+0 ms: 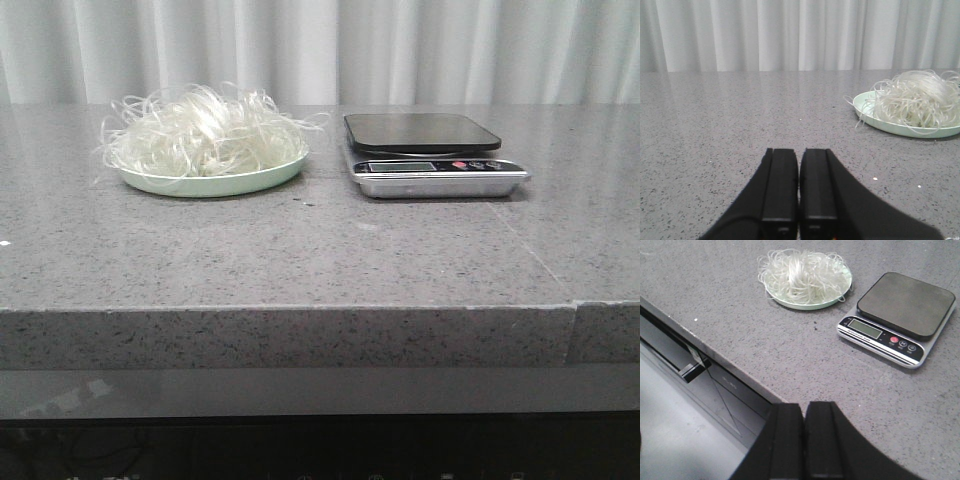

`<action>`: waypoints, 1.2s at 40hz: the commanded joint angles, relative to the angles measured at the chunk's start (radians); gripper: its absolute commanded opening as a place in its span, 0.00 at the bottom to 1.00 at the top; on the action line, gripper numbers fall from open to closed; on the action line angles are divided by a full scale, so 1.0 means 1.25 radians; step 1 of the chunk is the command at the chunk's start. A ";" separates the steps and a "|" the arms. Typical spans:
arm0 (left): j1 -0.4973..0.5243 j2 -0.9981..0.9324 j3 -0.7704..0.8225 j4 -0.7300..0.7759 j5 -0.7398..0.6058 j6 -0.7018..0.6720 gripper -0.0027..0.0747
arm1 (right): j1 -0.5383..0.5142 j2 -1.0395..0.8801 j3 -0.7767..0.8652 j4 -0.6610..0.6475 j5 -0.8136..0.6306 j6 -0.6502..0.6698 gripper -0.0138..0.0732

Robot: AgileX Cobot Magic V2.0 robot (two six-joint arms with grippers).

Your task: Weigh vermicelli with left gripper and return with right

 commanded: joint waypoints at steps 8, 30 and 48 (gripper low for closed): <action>0.002 -0.019 0.029 -0.005 -0.069 -0.007 0.24 | -0.251 -0.147 0.180 -0.008 -0.291 -0.007 0.35; 0.002 -0.019 0.029 -0.005 -0.069 -0.007 0.24 | -0.477 -0.426 0.612 -0.008 -0.582 -0.007 0.35; 0.002 -0.019 0.029 -0.005 -0.069 -0.007 0.24 | -0.477 -0.432 0.658 -0.008 -0.631 -0.007 0.35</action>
